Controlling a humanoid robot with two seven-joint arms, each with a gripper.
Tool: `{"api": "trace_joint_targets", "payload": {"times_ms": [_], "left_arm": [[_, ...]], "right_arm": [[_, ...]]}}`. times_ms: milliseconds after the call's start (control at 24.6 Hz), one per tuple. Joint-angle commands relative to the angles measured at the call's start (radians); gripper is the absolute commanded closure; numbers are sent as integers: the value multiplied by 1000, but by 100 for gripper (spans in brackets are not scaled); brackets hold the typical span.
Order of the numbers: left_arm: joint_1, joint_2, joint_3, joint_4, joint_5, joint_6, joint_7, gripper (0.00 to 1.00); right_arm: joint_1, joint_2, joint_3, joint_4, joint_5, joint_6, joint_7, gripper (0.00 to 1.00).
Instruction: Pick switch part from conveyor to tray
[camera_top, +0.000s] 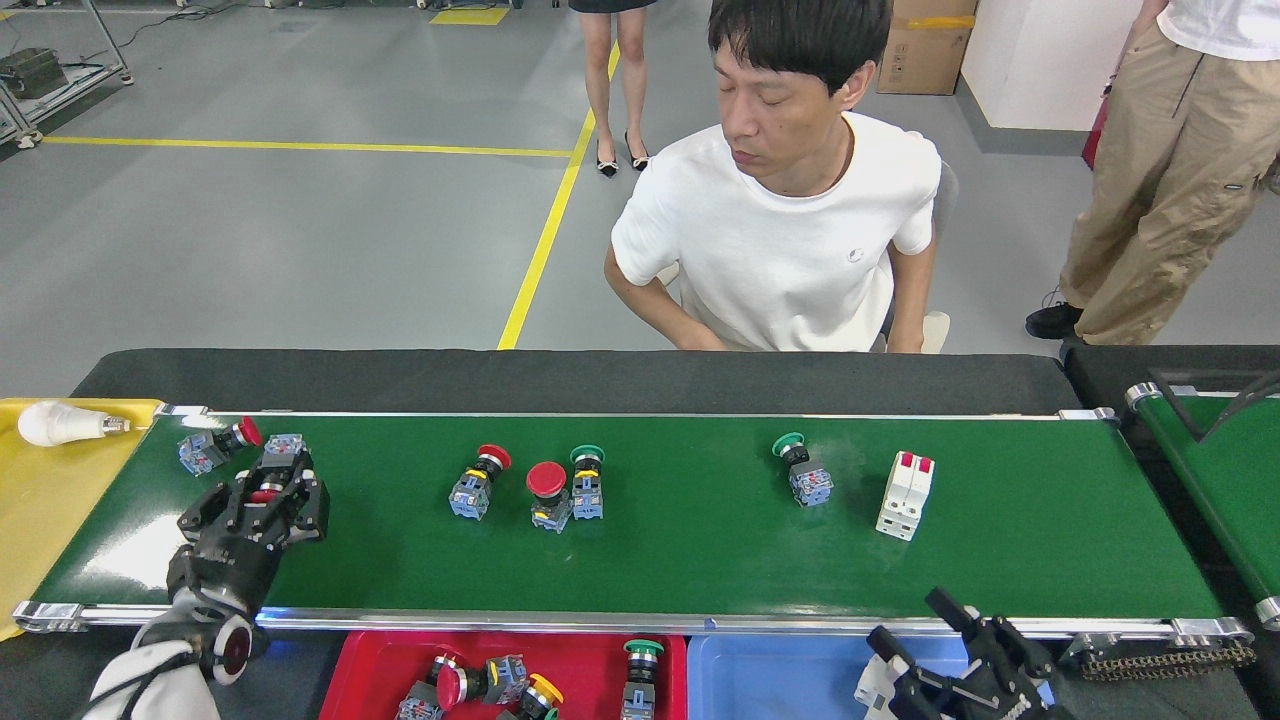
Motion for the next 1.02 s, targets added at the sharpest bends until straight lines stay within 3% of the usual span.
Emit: {"api": "trace_joint_targets", "payload": {"times_ms": [0,81,244,284,447,569,772,853,975], "left_arm": [[84,-3,0,-145,7,-60,3,91],[188,-31,-26,-257,-5,-112,5,89],[294,-21,-149,-366,-80,-152,14,82],[302,-26,-164,-366,-111,-152,14,75],[297,-60,-163,-359,-131,-144,15,0],[290,-60,-147,-361,-117,-145,15,0],[294,-70,-8,-344,-8,-145,-5,0],[291,-89,66,-315,39,-130,-41,0],[277,-101,176,-244,44,-116,-58,0]], "right_arm": [[-15,-11,-5,-11,34,201,-2,7],[-19,-11,-5,-10,83,318,-7,6],[0,-13,-10,-11,107,367,-18,6],[11,-11,-10,-11,114,369,-39,6],[54,-8,-8,-13,137,382,-134,6],[47,-5,-8,-13,137,392,-134,6],[-3,-5,12,-8,178,445,-130,6],[-57,15,87,1,221,476,-122,6],[-114,21,207,19,226,501,-99,6]]}}
